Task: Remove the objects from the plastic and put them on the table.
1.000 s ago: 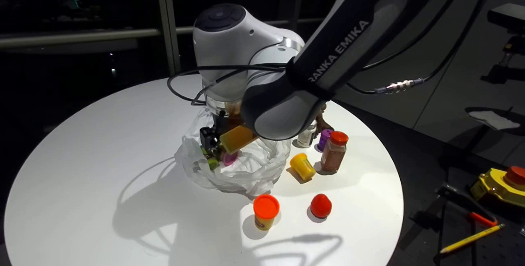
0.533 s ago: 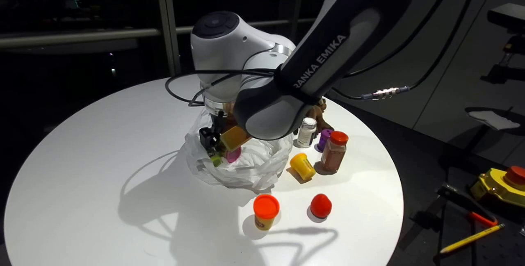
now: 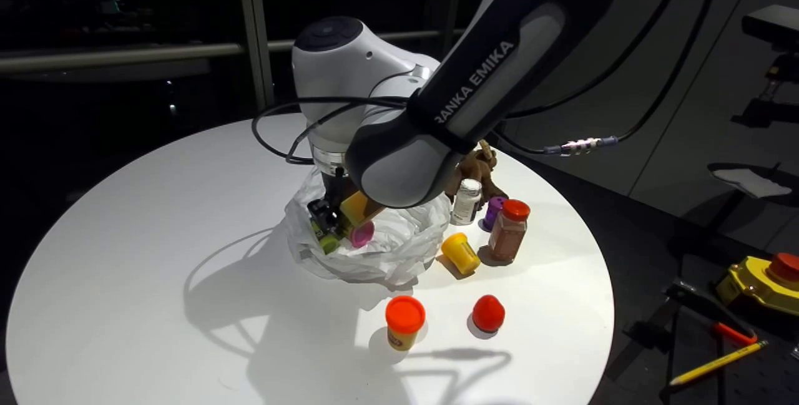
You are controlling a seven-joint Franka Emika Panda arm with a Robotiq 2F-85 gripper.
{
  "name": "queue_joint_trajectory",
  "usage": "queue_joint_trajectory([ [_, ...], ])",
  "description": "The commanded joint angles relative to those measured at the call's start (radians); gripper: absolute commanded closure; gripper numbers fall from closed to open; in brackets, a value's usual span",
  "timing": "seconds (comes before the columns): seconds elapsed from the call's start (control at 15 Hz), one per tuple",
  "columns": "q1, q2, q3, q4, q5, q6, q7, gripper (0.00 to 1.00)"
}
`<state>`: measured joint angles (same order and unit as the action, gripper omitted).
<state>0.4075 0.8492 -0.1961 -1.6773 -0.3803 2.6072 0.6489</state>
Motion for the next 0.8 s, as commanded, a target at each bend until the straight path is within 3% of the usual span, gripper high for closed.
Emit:
queue_joint_trajectory([
  [0.0,-0.025,0.004,0.032,0.026,0.049,-0.045,-0.080,0.58],
  [0.2,-0.023,0.008,0.033,0.030,0.064,-0.066,-0.097,0.80],
  [0.27,-0.015,0.003,0.024,0.028,0.063,-0.069,-0.088,0.82],
  [0.73,0.073,-0.107,-0.079,-0.051,0.013,-0.051,0.067,0.82],
])
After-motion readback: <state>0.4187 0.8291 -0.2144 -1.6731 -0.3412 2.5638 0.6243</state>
